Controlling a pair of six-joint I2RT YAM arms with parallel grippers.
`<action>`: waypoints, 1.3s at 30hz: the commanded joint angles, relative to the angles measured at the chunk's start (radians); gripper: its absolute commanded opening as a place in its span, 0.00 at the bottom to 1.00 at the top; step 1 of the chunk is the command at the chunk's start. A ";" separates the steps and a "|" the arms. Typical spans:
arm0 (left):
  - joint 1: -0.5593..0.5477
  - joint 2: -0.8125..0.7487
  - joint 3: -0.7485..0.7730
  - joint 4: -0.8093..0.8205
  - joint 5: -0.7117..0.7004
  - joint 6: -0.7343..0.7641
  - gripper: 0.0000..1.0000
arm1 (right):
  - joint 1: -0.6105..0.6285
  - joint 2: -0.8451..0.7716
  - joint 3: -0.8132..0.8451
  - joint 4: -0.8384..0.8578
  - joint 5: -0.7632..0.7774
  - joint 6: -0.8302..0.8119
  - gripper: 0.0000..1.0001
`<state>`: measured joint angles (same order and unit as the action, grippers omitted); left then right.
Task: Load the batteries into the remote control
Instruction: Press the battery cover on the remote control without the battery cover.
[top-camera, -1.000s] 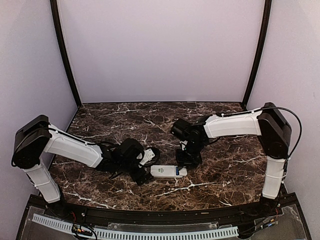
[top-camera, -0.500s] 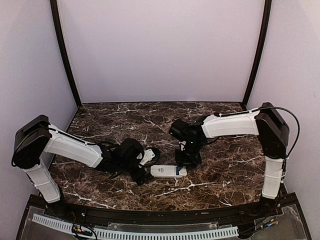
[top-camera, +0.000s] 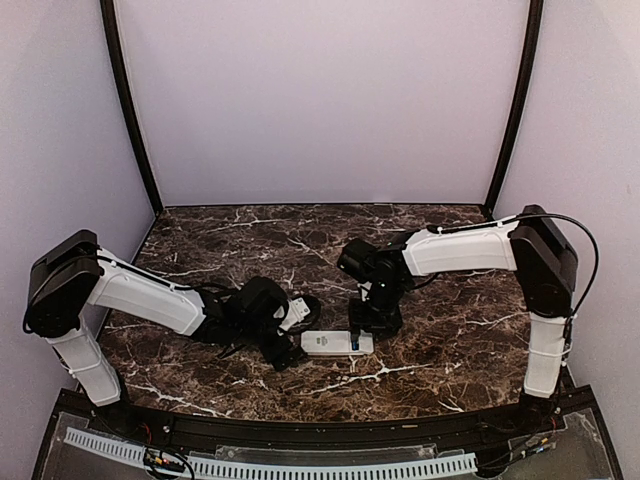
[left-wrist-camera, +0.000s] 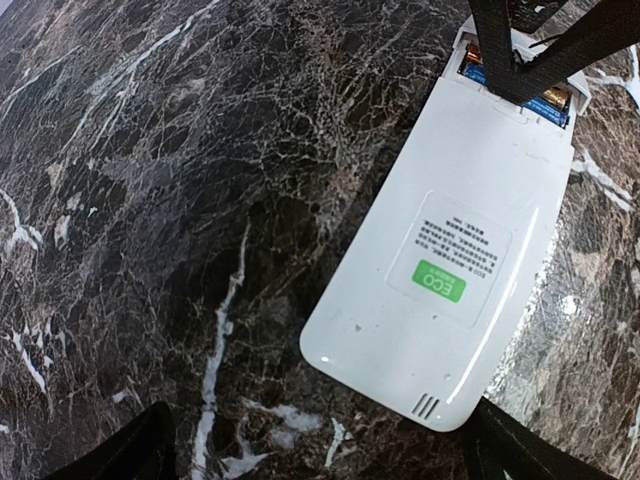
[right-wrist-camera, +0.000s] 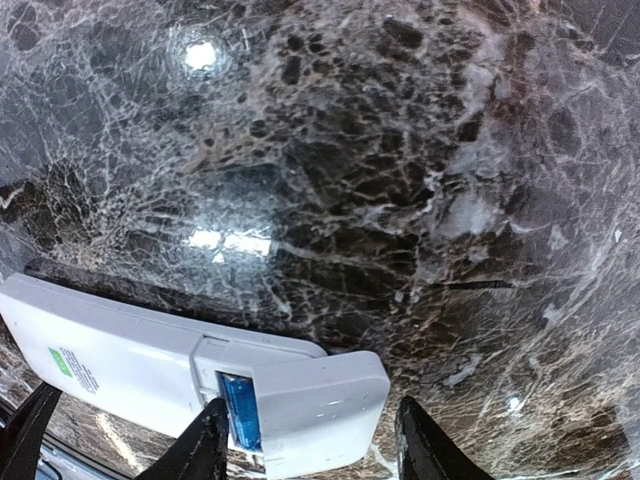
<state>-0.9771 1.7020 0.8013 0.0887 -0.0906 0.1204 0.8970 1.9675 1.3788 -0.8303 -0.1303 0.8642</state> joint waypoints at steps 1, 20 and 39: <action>0.007 -0.004 -0.019 -0.014 0.006 0.010 0.99 | 0.010 0.012 0.017 0.000 0.009 -0.013 0.54; 0.007 -0.020 -0.031 -0.005 0.014 0.009 0.99 | -0.014 -0.205 -0.031 -0.024 0.038 -0.110 0.00; 0.009 -0.004 -0.021 -0.013 0.017 0.007 0.99 | -0.017 -0.068 -0.105 0.135 -0.102 -0.101 0.00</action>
<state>-0.9768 1.7012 0.7933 0.1005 -0.0856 0.1200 0.8818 1.8641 1.3022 -0.7406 -0.1997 0.7544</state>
